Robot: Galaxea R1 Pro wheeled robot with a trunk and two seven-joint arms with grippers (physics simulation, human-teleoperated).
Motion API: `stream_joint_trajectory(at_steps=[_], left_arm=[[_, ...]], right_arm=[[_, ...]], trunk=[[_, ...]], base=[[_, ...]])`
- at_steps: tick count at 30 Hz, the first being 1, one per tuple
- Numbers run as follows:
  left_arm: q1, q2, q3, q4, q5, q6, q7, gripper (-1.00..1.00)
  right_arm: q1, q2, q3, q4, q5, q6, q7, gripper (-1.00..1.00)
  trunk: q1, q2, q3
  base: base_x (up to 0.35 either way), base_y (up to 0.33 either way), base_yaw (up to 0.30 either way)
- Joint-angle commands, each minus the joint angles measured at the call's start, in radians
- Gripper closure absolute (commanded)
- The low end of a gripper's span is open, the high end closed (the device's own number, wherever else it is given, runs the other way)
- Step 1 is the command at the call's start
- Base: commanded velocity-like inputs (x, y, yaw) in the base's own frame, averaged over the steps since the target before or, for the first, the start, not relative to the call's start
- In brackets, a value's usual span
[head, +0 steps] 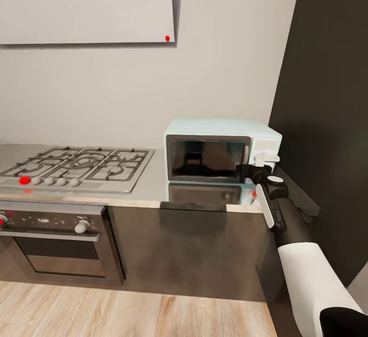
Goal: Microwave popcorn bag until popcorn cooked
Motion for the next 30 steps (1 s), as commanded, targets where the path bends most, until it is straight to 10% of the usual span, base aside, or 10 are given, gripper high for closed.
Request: stream_joint_trajectory(at_steps=[1, 27, 28, 30], left_arm=[[0.000, -0.001, 0.002, -0.002, 0.007, 0.006, -0.002, -1.00], [0.000, -0.001, 0.002, -0.002, 0.008, 0.001, -0.002, -1.00], [0.000, -0.001, 0.002, -0.002, 0.008, 0.001, -0.002, -1.00], [0.000, -0.001, 0.002, -0.002, 0.008, 0.001, -0.002, -1.00]], right_arm=[[-0.001, 0.000, 0.001, -0.001, -0.003, 0.005, -0.004, -1.00], [-0.001, 0.000, 0.001, -0.001, -0.004, 0.007, -0.004, -1.00], [-0.001, 0.000, 0.001, -0.001, -0.004, 0.007, -0.004, 1.00], [-0.001, 0.000, 0.002, -0.001, -0.004, 0.009, -0.004, 1.00]], trunk=[[0.000, 0.000, -0.001], [0.000, 0.000, -0.001], [0.000, 0.000, -0.001], [0.000, 0.000, -0.001]], base=[[0.023, 0.000, 0.000], [0.042, 0.000, 0.000], [0.002, 0.000, 0.000], [0.001, 0.000, 0.000]])
